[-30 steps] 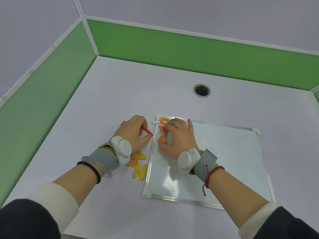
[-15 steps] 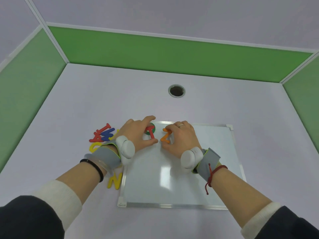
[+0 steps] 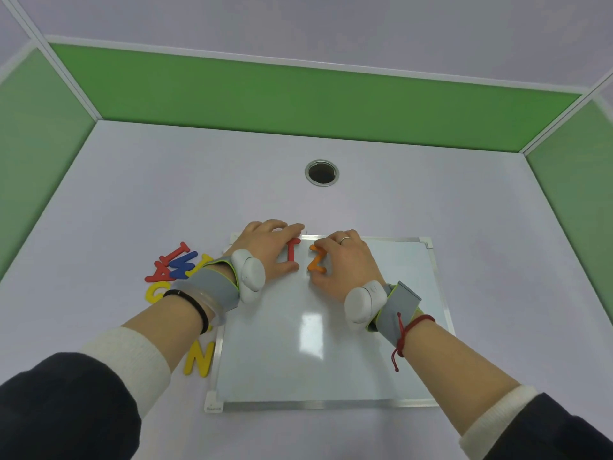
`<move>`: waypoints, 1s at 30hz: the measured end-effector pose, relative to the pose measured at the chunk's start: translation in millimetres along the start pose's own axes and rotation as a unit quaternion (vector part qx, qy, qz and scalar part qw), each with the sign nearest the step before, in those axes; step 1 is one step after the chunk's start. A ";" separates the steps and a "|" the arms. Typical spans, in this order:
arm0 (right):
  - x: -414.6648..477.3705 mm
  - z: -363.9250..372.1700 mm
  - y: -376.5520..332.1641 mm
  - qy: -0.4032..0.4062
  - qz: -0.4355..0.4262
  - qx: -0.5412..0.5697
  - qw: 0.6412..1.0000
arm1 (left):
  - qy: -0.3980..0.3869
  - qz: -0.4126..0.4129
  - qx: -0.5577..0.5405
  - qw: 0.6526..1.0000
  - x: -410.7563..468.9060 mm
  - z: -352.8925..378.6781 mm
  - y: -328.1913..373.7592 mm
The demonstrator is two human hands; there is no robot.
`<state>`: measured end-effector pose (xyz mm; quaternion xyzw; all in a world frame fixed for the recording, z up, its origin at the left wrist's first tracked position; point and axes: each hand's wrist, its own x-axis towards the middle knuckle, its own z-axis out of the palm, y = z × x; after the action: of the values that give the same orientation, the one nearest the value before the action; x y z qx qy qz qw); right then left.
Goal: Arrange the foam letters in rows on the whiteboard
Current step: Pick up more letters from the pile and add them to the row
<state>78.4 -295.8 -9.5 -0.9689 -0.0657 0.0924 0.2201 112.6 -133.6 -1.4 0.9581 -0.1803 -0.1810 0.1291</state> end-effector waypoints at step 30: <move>18.2 7.4 -11.5 -0.018 0.023 0.038 0.999 | -0.001 -0.006 -0.028 1.000 7.6 9.5 -12.1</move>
<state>93.6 -279.3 -13.7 -0.9592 -0.0433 0.1171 0.2536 119.1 -127.4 -16.0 0.9552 -0.1691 -0.1873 0.1549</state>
